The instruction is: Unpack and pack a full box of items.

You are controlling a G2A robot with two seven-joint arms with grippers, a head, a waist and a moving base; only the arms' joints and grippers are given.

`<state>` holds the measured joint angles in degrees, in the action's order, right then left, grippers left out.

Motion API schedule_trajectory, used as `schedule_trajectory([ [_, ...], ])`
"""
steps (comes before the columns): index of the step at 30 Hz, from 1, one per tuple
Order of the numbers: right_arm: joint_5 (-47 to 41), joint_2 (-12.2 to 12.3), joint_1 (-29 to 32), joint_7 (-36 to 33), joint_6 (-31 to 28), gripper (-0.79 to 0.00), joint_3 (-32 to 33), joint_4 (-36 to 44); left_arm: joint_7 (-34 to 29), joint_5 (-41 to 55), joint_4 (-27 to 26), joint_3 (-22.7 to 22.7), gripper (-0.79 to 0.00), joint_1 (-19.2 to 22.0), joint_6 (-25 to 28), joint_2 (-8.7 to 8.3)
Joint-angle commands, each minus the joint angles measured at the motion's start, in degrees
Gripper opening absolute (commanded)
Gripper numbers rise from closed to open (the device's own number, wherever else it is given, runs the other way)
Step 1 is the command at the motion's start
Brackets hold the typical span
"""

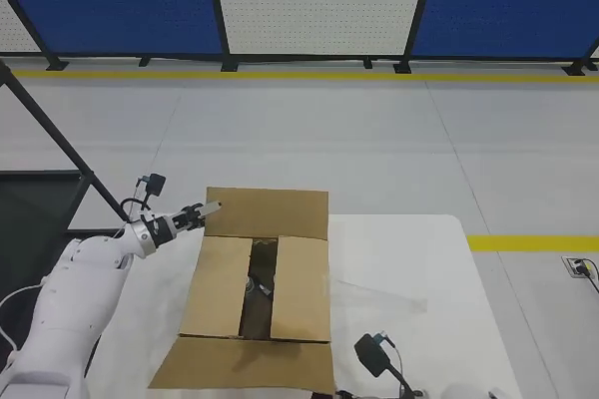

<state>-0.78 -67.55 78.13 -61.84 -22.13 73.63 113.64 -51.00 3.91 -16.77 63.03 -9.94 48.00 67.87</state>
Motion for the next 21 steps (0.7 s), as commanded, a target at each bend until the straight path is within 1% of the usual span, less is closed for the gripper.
schedule_trajectory([
  [1,1.9,0.0,0.3,2.6,0.3,0.000,0.0,0.9,-0.4,0.4,-0.2,0.4,0.000,-0.2,1.0,-0.35],
  [6,5.7,0.0,-1.1,7.3,1.8,0.000,-0.7,1.3,-0.4,0.1,-1.5,1.1,0.000,-0.7,2.3,-1.38],
  [10,7.8,-0.1,-3.4,9.8,3.5,0.000,-2.1,0.9,-2.1,1.6,-3.3,2.1,0.000,-1.3,2.9,-2.21],
  [15,8.5,-0.3,-5.9,11.2,4.4,0.000,-3.9,-0.2,-3.1,2.5,-6.1,2.7,0.000,-2.4,2.1,-3.12],
  [17,8.7,-0.3,-6.3,11.5,4.4,0.000,-4.5,-0.3,-2.0,1.9,-5.9,2.9,0.000,-2.5,0.8,-3.45],
  [21,9.1,-0.1,-6.1,12.0,4.2,0.000,-4.8,0.0,0.8,0.1,-5.0,2.6,0.000,-2.3,-3.6,-3.57],
])
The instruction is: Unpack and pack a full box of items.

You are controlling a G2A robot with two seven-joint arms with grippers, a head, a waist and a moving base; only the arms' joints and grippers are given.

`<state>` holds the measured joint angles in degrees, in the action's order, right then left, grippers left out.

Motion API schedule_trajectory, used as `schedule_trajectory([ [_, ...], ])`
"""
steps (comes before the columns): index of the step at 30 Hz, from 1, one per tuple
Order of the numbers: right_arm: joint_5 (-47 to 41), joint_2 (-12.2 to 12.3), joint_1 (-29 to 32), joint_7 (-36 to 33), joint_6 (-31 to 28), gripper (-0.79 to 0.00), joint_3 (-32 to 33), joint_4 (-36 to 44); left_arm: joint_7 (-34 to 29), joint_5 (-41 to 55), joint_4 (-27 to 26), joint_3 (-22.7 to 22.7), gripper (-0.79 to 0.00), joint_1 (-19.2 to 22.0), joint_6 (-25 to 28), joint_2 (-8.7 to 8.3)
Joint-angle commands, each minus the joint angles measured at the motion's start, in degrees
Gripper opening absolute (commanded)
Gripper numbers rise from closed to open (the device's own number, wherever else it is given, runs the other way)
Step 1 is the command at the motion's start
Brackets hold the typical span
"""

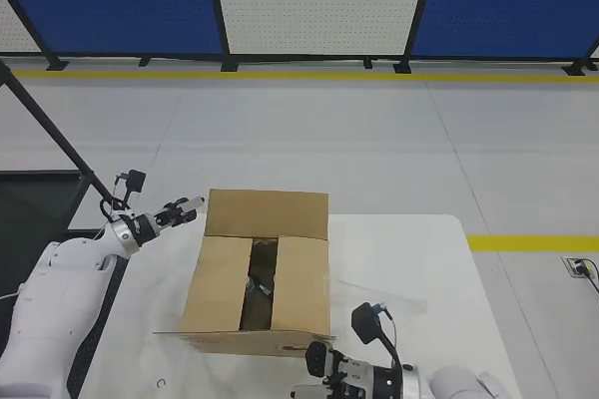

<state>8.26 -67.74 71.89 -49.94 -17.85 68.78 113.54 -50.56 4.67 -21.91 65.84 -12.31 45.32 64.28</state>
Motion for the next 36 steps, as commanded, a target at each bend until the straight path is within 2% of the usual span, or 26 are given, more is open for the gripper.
schedule_trajectory([
  [1,0.1,0.1,0.3,0.1,-0.1,0.000,0.1,0.2,0.8,-1.8,0.2,-0.6,0.000,0.2,-1.3,0.04],
  [5,0.3,0.4,1.2,0.3,0.0,0.000,0.6,0.9,2.8,-4.7,0.3,-2.4,0.000,0.2,-2.4,0.68],
  [10,0.6,0.7,2.2,0.5,0.5,0.000,1.2,1.9,2.6,-3.6,0.8,-3.8,0.000,0.7,-3.3,2.16],
  [17,0.8,1.1,2.9,1.0,1.7,0.000,1.8,2.9,1.3,-0.1,3.3,-3.6,0.000,2.2,-0.4,3.09],
  [25,1.5,1.0,0.5,3.4,2.6,0.000,0.8,2.2,-4.3,4.0,3.3,-2.1,0.000,2.0,4.1,2.28],
  [30,1.1,0.7,-1.9,6.6,2.9,0.000,-0.5,0.2,-3.9,4.2,-2.1,-2.8,0.000,0.2,4.5,1.21],
  [36,3.1,0.4,-3.5,9.9,4.0,0.000,-1.7,-1.3,-3.6,4.9,-10.7,-3.8,0.000,-2.7,4.8,-1.51],
])
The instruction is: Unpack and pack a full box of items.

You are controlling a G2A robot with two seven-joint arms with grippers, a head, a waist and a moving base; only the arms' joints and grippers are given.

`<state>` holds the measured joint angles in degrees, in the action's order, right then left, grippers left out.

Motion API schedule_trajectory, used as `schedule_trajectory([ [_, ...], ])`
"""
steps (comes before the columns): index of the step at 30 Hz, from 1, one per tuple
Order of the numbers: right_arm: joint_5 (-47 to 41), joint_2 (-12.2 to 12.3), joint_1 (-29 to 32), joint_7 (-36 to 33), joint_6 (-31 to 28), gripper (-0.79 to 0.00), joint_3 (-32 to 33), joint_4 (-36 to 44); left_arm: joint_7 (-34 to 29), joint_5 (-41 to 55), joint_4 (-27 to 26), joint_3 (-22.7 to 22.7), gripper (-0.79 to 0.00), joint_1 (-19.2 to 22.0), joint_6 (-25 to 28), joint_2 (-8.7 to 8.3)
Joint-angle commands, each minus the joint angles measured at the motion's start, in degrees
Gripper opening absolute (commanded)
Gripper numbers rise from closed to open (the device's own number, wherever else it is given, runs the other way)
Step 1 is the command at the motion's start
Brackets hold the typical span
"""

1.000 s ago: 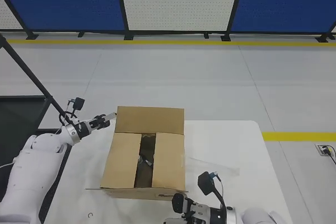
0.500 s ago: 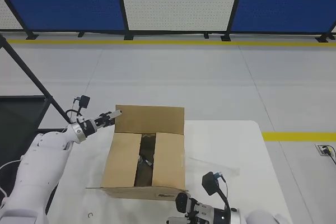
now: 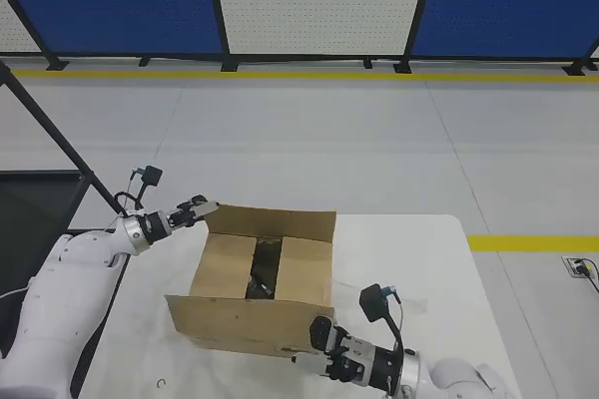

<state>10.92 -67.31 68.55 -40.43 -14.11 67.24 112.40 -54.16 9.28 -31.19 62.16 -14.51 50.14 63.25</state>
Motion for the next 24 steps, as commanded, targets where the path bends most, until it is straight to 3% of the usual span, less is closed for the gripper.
schedule_trajectory([
  [1,0.9,-0.1,-0.3,0.9,0.5,0.000,-0.5,-0.3,-0.3,0.9,-2.9,-0.3,0.000,-1.1,-0.3,-1.01],
  [10,2.9,-0.6,-2.5,4.7,2.5,0.000,-2.7,-3.2,-5.2,6.5,-15.6,-3.3,0.000,-5.8,-5.2,-6.26],
  [24,5.5,-1.9,-7.1,9.3,6.5,0.000,-7.0,-8.3,-13.5,21.6,-27.1,-5.0,0.000,-11.1,-13.5,-13.04],
])
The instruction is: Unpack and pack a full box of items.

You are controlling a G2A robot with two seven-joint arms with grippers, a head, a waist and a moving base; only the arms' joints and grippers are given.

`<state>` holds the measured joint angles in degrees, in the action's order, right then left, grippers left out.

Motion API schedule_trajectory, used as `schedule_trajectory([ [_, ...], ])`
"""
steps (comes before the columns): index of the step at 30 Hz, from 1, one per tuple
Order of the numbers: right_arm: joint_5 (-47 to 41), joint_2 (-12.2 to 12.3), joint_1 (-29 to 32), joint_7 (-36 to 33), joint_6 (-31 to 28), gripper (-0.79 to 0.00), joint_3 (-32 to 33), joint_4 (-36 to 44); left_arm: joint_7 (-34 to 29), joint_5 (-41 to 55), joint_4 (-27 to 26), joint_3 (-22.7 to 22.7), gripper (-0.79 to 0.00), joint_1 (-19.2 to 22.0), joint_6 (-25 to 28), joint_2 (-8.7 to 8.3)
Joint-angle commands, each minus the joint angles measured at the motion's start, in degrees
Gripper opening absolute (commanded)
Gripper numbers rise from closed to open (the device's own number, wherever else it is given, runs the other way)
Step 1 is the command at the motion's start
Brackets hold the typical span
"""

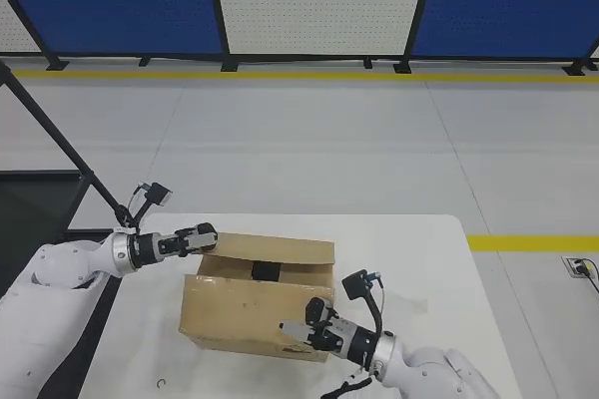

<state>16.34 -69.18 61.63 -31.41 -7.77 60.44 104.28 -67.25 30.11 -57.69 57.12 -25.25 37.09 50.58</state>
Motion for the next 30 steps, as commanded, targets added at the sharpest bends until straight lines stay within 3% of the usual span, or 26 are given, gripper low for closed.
schedule_trajectory([
  [1,0.1,-0.1,-0.4,0.6,0.2,0.000,-0.3,-0.5,-0.8,1.9,-1.1,0.0,0.000,-0.8,-0.8,-0.75],
  [6,-0.3,-0.5,-1.4,1.4,0.4,0.000,-0.9,-2.3,-2.7,5.5,-2.3,-0.2,0.000,-2.4,-2.8,-2.13],
  [11,-0.5,-0.8,-1.9,1.6,0.0,0.000,-1.4,-3.1,-3.5,7.9,0.9,-1.1,0.000,-2.2,-3.5,-2.32],
  [15,-0.6,-1.0,-2.2,1.6,-0.3,0.000,-1.7,-3.7,-4.3,12.8,3.5,-1.4,0.000,-1.4,-4.4,-1.87],
  [23,-0.6,-1.2,-2.3,1.7,-0.9,0.000,-1.8,-4.1,-7.0,13.0,8.4,-3.3,0.000,0.4,-7.1,-0.81],
  [30,-0.5,-1.4,-2.2,1.9,-1.0,0.000,-1.8,-4.2,-11.6,17.2,13.6,-4.5,0.000,2.1,-11.7,0.76],
])
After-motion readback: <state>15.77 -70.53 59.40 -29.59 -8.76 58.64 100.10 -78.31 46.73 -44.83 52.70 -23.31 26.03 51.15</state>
